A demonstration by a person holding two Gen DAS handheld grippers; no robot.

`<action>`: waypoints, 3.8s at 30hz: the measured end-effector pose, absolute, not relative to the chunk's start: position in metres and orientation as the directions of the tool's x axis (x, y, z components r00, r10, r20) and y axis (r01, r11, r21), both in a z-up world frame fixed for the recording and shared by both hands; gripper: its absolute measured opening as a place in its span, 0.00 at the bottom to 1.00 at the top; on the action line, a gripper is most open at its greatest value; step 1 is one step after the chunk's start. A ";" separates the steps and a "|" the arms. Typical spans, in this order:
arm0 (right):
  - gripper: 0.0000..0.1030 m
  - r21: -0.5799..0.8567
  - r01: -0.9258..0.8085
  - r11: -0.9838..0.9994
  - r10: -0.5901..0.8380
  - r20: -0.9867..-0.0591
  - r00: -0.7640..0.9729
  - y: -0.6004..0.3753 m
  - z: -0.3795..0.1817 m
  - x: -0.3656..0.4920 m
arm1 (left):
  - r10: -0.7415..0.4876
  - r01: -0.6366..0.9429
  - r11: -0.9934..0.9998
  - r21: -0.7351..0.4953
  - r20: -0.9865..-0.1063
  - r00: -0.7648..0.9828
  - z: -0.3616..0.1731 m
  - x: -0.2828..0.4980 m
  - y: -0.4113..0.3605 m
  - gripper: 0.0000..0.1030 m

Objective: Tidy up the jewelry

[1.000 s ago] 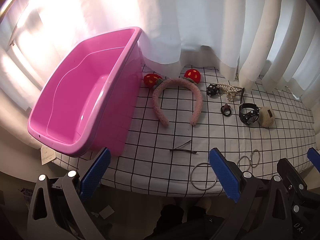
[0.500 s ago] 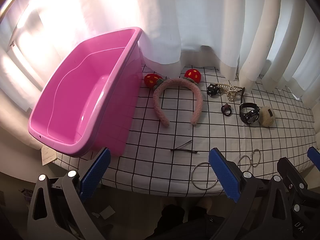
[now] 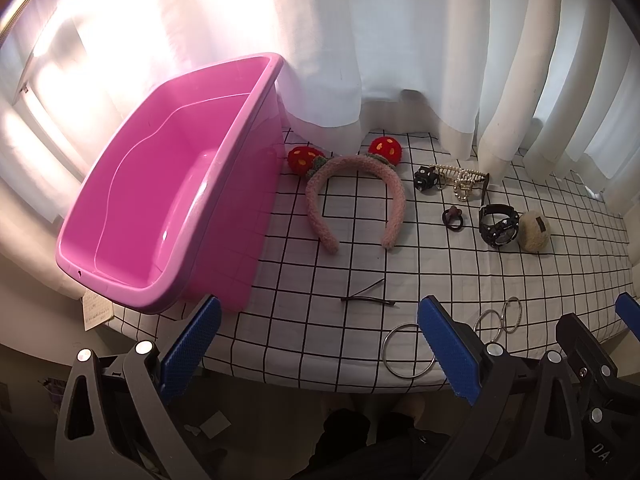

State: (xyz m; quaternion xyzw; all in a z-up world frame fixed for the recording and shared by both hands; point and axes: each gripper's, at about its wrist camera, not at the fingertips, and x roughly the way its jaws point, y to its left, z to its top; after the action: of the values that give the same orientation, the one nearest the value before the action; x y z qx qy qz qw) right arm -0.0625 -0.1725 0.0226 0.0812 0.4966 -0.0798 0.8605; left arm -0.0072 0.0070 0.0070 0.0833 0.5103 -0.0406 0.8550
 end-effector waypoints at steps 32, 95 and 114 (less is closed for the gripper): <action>0.91 0.058 0.104 0.993 0.002 -0.884 0.467 -0.265 -0.107 -0.102 | -0.044 0.127 0.992 0.009 -0.911 0.409 -0.136 -0.051 -0.030 0.94; 0.82 0.009 -0.237 0.971 0.150 -0.797 0.586 -0.273 -0.184 -0.063 | -0.046 0.088 0.996 0.006 -0.816 0.576 -0.187 -0.076 -0.071 0.72; 0.50 0.011 -0.273 0.962 0.184 -0.765 0.617 -0.260 -0.173 -0.070 | -0.053 0.088 0.996 -0.002 -0.813 0.580 -0.182 -0.076 -0.073 0.68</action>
State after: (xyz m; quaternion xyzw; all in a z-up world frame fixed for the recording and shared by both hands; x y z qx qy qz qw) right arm -0.0698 -0.2596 -0.1731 -0.0532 0.4186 0.1272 0.8976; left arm -0.0764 -0.0726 -0.1822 0.0191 0.4567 -0.0399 0.8885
